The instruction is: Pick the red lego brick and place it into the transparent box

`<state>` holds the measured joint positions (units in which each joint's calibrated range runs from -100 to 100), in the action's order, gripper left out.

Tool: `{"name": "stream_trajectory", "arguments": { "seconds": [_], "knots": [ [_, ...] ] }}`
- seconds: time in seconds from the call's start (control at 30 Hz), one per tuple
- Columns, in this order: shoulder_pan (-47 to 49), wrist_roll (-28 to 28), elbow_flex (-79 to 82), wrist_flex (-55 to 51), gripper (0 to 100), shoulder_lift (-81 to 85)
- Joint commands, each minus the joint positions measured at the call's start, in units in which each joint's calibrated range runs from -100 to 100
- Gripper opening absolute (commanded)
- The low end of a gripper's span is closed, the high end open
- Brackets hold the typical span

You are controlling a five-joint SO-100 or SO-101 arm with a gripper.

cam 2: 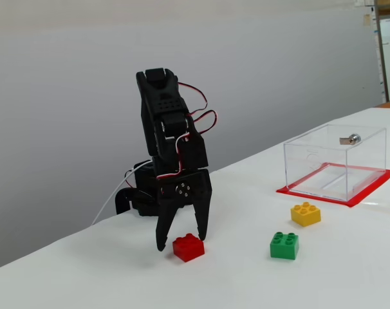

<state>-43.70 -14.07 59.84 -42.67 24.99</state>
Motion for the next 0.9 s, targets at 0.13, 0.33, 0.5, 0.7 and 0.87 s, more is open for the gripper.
{"name": "stream_trajectory", "arguments": {
  "seconds": [0.13,0.33,0.5,0.7,0.87],
  "knots": [
    [1.37,2.64,1.01,4.38,39,-0.08],
    [1.44,3.74,1.19,3.68,39,-0.08],
    [1.29,4.36,1.28,3.60,39,-0.08],
    [1.22,4.41,1.28,3.60,38,-0.08],
    [1.22,4.41,1.28,3.60,38,-0.08]
  ]
}}
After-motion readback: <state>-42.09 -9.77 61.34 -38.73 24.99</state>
